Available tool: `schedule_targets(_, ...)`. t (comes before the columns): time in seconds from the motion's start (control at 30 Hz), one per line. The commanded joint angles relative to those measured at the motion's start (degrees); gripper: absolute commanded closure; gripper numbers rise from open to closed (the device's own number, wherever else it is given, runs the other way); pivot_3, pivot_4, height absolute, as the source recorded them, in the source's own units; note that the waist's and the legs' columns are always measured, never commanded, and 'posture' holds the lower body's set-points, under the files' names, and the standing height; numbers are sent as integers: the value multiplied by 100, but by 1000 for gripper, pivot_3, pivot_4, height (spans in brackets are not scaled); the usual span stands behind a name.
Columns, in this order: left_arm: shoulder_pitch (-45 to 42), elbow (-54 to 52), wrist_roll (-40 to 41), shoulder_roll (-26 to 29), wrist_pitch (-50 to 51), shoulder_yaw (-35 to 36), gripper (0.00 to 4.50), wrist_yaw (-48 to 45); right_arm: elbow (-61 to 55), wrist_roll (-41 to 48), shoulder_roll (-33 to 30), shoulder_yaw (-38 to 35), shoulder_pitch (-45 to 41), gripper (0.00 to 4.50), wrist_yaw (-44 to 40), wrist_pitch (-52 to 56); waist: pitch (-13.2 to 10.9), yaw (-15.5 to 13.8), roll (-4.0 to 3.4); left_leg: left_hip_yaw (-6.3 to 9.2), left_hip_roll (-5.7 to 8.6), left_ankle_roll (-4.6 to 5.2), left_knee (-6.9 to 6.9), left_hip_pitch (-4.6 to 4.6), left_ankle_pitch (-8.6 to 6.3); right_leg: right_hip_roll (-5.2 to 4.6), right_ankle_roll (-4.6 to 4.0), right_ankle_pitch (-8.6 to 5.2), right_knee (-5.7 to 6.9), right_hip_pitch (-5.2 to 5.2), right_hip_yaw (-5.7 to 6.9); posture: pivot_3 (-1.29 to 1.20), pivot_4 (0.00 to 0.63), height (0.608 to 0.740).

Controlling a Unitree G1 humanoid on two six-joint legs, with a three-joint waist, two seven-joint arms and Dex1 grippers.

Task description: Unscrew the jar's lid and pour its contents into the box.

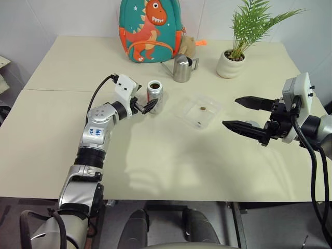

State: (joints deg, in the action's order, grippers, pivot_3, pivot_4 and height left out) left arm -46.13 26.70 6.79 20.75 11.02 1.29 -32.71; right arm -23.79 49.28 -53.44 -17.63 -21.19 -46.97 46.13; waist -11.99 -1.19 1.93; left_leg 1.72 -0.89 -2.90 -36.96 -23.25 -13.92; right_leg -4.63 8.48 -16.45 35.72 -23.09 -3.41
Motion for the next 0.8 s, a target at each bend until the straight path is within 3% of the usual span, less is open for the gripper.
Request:
schedule_targets(0.03, 155, -732, 185, 253, 375, 71, 19, -269, 34, -64, -104, -27, -130, 0, -131, -103, 0, 6, -1, 0, 0, 0, 0, 0, 0, 0, 0, 0, 0, 0, 0, 0, 150, 740)
schedule_targets(0.17, 445, -1474, 441, 600, 888, 139, 19, -651, 96, -138, -136, -44, -110, 0, -276, -126, 0, 14, -1, -1, -1, 0, 3, 0, -1, 0, -1, 0, -4, 0, 0, 0, 150, 740)
schedule_targets(0.33, 757, -2238, 1421, 1620, 872, 812, 19, -2043, 513, -350, -408, -73, -110, 0, -804, -302, 0, 119, -1, 0, -4, -2, 11, 0, -3, 0, -5, -3, -10, 0, 1, 0, 150, 740)
schedule_targets(0.4, 884, -2057, 1737, 2330, 597, 1137, 19, -3048, 1199, -714, -664, 30, -237, 0, -1316, -720, 0, 154, -2, -2, -4, -3, 11, 1, -4, 0, -8, -4, -13, 0, 3, 0, 150, 740)
schedule_targets(0.53, 869, -1266, 1886, 3001, 225, 1295, 19, -4041, 2244, -1264, -900, 287, -478, 0, -2091, -1503, 6, 210, -14, -14, -5, 0, 24, 13, -7, -2, -13, -5, -25, 4, 0, 0, 150, 740)
schedule_targets(0.67, 711, -317, 1719, 3269, -355, 1264, 19, -4585, 2771, -1623, -958, 436, -600, 0, -2603, -1975, 8, 215, -17, -11, -7, 1, 47, 23, -7, 0, -16, -6, -25, 7, 4, 0, 150, 740)
schedule_targets(0.8, 788, -89, 1710, 3338, -547, 1224, 19, -4839, 2989, -1745, -967, 364, -613, 0, -2809, -2156, 8, 240, -17, -12, -7, 1, 54, 7, -7, 0, -15, -6, -23, -10, 2, 0, 150, 740)
